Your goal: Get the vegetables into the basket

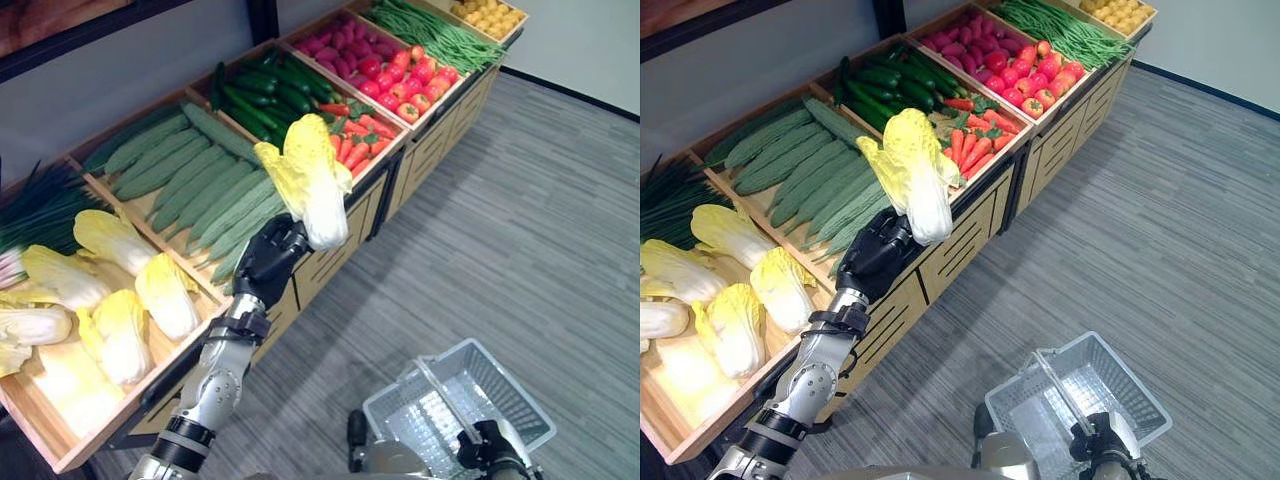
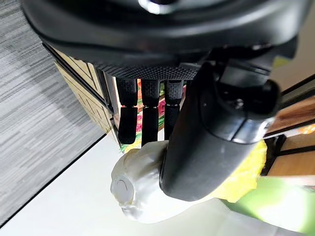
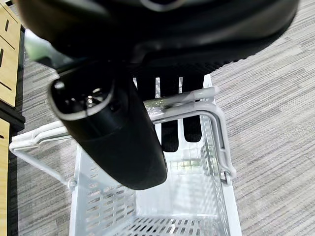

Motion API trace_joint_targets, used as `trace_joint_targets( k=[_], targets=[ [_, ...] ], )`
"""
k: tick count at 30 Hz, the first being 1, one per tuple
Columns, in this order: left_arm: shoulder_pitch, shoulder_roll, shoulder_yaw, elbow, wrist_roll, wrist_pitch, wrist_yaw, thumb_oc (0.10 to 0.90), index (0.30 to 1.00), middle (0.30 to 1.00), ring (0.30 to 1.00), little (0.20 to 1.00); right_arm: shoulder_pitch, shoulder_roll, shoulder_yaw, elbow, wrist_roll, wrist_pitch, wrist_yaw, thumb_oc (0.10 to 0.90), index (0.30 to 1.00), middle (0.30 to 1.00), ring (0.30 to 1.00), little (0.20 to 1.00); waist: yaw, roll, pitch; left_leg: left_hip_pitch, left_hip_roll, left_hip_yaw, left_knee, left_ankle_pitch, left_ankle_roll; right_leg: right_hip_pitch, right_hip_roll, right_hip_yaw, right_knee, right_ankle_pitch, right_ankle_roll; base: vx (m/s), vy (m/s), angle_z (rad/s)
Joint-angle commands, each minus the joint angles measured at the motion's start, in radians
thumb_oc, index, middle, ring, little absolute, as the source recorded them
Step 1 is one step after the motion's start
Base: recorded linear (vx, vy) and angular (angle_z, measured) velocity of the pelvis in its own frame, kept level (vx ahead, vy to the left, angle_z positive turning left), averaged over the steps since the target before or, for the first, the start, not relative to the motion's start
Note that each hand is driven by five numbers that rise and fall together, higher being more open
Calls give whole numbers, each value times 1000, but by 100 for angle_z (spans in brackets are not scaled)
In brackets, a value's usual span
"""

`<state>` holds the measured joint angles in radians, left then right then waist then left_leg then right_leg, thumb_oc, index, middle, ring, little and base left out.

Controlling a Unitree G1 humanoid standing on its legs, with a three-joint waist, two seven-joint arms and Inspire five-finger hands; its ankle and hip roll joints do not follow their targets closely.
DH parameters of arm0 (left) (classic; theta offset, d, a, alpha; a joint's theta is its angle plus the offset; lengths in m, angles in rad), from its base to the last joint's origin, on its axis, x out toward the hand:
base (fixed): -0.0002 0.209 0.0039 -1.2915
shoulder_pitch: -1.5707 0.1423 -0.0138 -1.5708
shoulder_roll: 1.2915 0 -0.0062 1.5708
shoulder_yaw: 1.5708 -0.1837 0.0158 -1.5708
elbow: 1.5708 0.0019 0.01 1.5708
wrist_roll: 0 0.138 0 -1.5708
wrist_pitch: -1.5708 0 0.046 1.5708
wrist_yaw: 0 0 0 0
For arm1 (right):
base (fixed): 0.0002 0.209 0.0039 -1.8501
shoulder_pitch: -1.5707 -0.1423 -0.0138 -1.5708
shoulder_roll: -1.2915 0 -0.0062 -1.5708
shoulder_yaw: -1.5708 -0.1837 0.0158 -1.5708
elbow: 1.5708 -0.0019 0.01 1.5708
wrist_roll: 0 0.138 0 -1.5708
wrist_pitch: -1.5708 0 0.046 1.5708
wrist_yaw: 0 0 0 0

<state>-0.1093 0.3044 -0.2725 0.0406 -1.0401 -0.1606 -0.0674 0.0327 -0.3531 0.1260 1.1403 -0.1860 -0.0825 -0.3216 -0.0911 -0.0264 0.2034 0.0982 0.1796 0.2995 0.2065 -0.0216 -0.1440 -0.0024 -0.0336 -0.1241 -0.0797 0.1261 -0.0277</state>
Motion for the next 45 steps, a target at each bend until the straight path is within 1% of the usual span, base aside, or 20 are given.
trace_joint_targets(
  k=[1, 2, 3, 4, 5, 9, 12, 13, 17, 19, 20, 23, 27, 29, 31, 33, 37, 42, 44, 45],
  targets=[
    [-99, -5, 22, -121, 12, -114, -26, 400, 300, 300, 300, 300, -56, -81, 11, -1, 43, -32, -65, 400, 300, 300, 300, 300, 16, -29, 13, -88, -34, -157, -151, 49, 8, 65, -72, -51, 30, -109, 140, 39, 49, -72],
    [-95, -6, 25, -122, 14, -120, -22, 400, 300, 300, 300, 300, -60, -81, 20, -3, 40, -33, -64, 400, 300, 300, 300, 300, 23, -28, 12, -102, -38, -199, -168, 52, 9, 59, -71, -32, 30, -107, 143, 20, 38, -53],
    [-95, -6, 25, -122, 14, -120, -22, 400, 300, 300, 300, 300, -60, -81, 21, -2, 40, -33, -64, 400, 300, 300, 300, 300, 23, -29, 12, -101, -38, -199, -169, 52, 9, 60, -72, -32, 30, -108, 143, 87, 66, -78],
    [-93, -10, 31, -129, 14, -128, -19, 400, 300, 300, 300, 300, -73, -83, 31, 12, 34, -33, -62, 400, 300, 300, 300, 300, 39, -26, 17, -129, -46, -276, -191, 68, 7, 61, -72, -1, 34, -107, 147, 108, 78, -61],
    [-88, -9, 32, -133, 19, -131, -22, 400, 300, 300, 300, 300, -85, -81, 33, 32, 35, -33, -60, 400, 300, 300, 300, 300, 49, -24, 20, -132, -60, -308, -190, 70, 6, 64, -71, 17, 33, -105, 148, 136, 131, -73],
    [-75, 6, 28, -146, 10, -127, -39, 400, 300, 300, 300, 300, -73, -64, 36, 48, 28, -29, -45, 400, 300, 300, 300, 300, 35, -20, 7, -77, -70, -246, -235, 51, 35, 66, -90, 45, 50, -111, 161, 86, 226, -69],
    [-69, 38, 13, -146, 25, -128, -43, 400, 300, 300, 300, 300, -70, -30, 34, 45, 32, -24, -38, 400, 300, 300, 300, 300, 28, -37, -2, -23, -103, -164, -277, 28, 76, 32, -121, 113, 74, -88, 200, 45, 409, -85],
    [-72, 58, 11, -139, 34, -130, -51, 400, 300, 300, 300, 300, -73, -16, 36, 42, 32, -22, -33, 400, 300, 300, 300, 300, 21, -46, 0, -14, -126, -126, -278, 12, 95, 3, -140, 146, 79, -57, 229, -32, 292, -74],
    [-68, 70, 16, -135, 43, -131, -62, 400, 300, 300, 300, 300, -89, -6, 40, 39, 28, -19, -29, 400, 300, 300, 300, 300, 21, -51, 6, -8, -138, -75, -279, 3, 108, -40, -154, 171, 85, -5, 264, -60, 172, -51],
    [-70, 78, 17, -127, 47, -134, -62, 400, 300, 300, 300, 300, -103, -2, 45, 31, 27, -23, -31, 400, 300, 300, 300, 300, 33, -50, 13, -13, -129, -42, -268, 2, 115, -65, -156, 139, 132, -3, 264, -130, 69, -71],
    [-72, 83, 19, -127, 47, -134, -58, 400, 300, 300, 300, 300, -112, 1, 45, 30, 26, -22, -33, 400, 300, 300, 300, 300, 48, -44, 18, -16, -117, -20, -257, -2, 118, -62, -173, 66, 174, -18, 258, -148, 47, -58],
    [-74, 85, 25, -132, 40, -134, -57, 400, 300, 300, 300, 300, -115, 1, 42, 35, 24, -24, -38, 400, 300, 300, 300, 300, 62, -39, 7, -28, -100, 25, -252, 7, 122, -33, -218, -44, 243, -32, 244, -163, 40, -60],
    [-60, 88, 39, -144, 28, -127, -54, 400, 300, 300, 300, 300, -113, -3, 37, 32, 15, -17, -40, 400, 300, 300, 300, 300, 88, -59, -21, -38, -89, 75, -274, 34, 107, 38, -261, -101, 185, 6, 258, -91, -83, -38],
    [-55, 91, 51, -140, 32, -122, -56, 400, 300, 300, 300, 300, -97, -2, 42, 25, 11, -18, -37, 400, 300, 300, 300, 300, 90, -74, -35, -37, -76, 103, -270, 50, 92, 57, -234, -100, 104, -18, 260, -16, -186, -83],
    [-49, 87, 58, -136, 31, -121, -53, 400, 300, 300, 300, 300, -90, -1, 42, 28, 10, -17, -35, 400, 300, 300, 300, 300, 90, -73, -40, -38, -58, 117, -273, 65, 81, 64, -208, -110, 63, -47, 248, 5, -252, -79],
    [-42, 68, 62, -131, 24, -116, -53, 400, 300, 300, 300, 300, -72, -14, 39, 21, 5, -17, -34, 400, 300, 300, 300, 300, 73, -62, -33, -25, -29, 123, -276, 95, 54, 92, -165, -109, 5, -68, 228, -1, -337, -74],
    [-44, 43, 60, -123, 10, -115, -49, 400, 300, 300, 300, 300, -52, -38, 31, -8, 16, -23, -42, 400, 300, 300, 300, 300, 50, -32, -23, -18, 15, 115, -282, 134, 18, 111, -121, -112, -6, -93, 202, -4, -263, -32],
    [-55, 18, 43, -104, 8, -112, -40, 400, 300, 300, 300, 300, -40, -74, 40, -71, 17, -36, -52, 400, 300, 300, 300, 300, 32, 3, 0, -24, 84, 85, -242, 184, -25, 138, -53, -112, 11, -144, 146, -5, -264, 6],
    [-62, 11, 39, -95, 7, -109, -44, 400, 300, 300, 300, 300, -37, -85, 43, -71, 15, -38, -54, 400, 300, 300, 300, 300, 33, 4, 5, -41, 89, 58, -194, 184, -30, 149, -47, -112, 5, -149, 135, 8, -161, 4],
    [-67, 6, 33, -95, 7, -110, -44, 400, 300, 300, 300, 300, -47, -96, 48, -69, 10, -35, -55, 400, 300, 300, 300, 300, 41, 6, 9, -63, 78, 5, -165, 190, -31, 146, -46, -107, 4, -149, 132, 7, -101, 5]
  ],
)
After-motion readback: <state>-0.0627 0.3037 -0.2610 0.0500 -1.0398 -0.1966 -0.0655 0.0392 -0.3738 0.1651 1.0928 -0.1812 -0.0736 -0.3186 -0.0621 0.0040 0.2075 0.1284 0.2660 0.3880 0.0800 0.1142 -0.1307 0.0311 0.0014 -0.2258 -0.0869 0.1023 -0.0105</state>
